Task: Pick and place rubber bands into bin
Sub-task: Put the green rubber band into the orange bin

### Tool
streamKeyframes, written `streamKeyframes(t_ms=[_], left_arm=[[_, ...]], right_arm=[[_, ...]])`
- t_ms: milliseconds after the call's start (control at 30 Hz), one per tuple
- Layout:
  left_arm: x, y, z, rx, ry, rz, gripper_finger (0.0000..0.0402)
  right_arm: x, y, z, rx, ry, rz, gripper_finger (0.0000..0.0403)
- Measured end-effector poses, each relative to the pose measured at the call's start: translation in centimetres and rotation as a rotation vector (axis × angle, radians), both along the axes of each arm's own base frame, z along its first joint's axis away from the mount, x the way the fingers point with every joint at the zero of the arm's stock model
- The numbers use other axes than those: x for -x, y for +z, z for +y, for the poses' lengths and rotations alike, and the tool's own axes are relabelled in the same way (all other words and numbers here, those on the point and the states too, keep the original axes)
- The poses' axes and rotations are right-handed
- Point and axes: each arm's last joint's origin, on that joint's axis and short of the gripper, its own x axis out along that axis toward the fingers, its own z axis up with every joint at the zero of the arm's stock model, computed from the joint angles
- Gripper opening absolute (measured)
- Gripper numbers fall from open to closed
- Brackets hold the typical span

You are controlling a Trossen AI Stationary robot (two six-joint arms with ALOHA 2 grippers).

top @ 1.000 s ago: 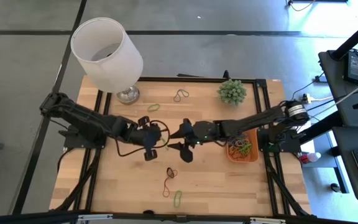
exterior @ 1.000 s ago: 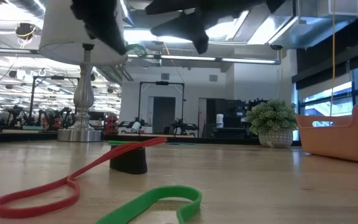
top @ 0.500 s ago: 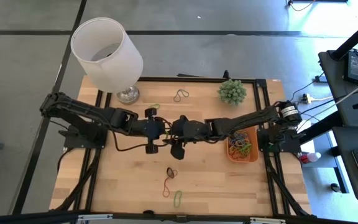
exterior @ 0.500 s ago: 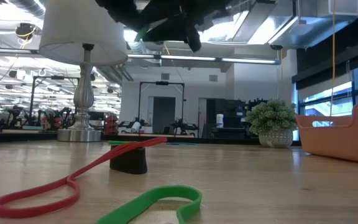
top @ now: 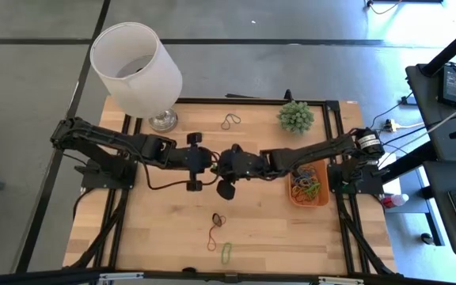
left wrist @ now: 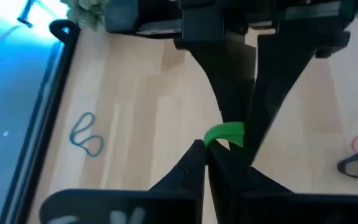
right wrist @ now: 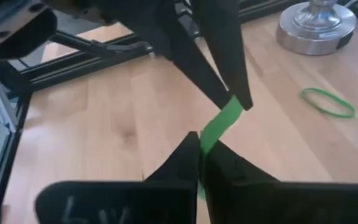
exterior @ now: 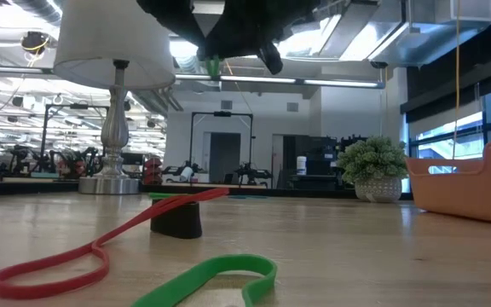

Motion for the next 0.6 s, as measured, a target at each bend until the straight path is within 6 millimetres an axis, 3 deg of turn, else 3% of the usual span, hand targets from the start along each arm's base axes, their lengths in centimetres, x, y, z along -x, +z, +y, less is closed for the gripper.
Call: streamKeyframes(t_ms=[133, 267, 433, 600], left_arm=[[0.0, 0.0, 0.0, -0.012, -0.022, 0.002, 0.0040], [0.1, 0.2, 0.0, 0.009, 0.006, -0.013, 0.0086], [1.1, 1.3, 0.2, 0.015, 0.015, -0.057, 0.0130], [2.5, 2.8, 0.5, 0.014, 0.021, -0.118, 0.0143]], right_arm=[[0.1, 0.0, -0.6, -0.001, -0.016, 0.015, 0.0004], [1.5, 1.0, -2.0, -0.033, -0.073, 0.080, 0.0004], [5.0, 4.0, -3.3, -0.015, -0.117, 0.162, 0.0003], [10.6, 6.6, -4.0, -0.033, -0.247, 0.309, 0.0002]])
